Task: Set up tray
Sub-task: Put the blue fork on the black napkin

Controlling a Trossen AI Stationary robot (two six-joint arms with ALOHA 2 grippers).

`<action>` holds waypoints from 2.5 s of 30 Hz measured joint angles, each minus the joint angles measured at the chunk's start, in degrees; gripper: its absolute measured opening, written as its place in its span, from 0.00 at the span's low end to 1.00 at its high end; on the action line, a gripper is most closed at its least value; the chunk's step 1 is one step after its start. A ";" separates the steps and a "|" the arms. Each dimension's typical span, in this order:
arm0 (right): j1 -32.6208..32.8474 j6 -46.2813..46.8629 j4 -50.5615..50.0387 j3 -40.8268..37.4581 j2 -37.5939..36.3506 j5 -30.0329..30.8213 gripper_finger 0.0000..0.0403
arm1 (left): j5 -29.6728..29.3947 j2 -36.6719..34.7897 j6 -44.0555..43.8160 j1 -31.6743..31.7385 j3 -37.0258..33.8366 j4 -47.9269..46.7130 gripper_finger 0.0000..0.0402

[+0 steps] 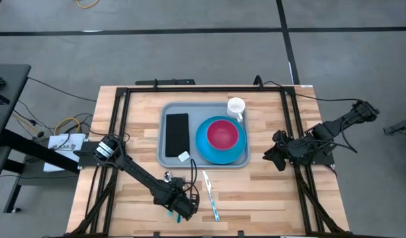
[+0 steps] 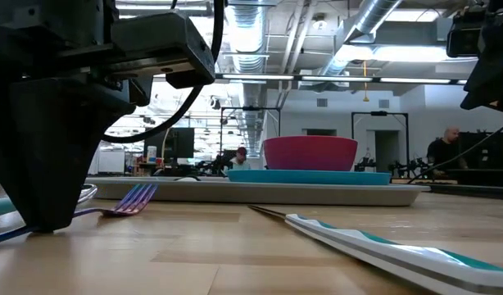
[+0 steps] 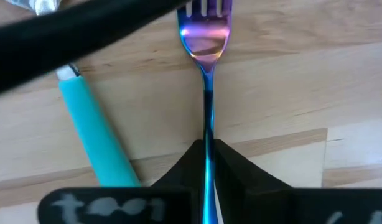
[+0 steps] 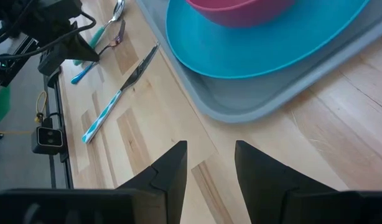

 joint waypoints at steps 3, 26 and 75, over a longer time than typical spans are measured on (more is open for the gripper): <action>0.00 0.00 -0.02 0.00 0.00 -0.01 0.31 | -0.21 0.00 0.66 0.00 0.00 0.09 0.01; 0.00 -0.92 -0.02 0.00 0.00 -0.03 0.31 | -8.10 0.20 2.82 0.79 15.04 -23.15 0.00; -0.87 2.14 -2.71 -0.02 -0.07 -0.23 0.31 | 2.64 -37.57 51.18 50.57 -38.09 15.14 0.00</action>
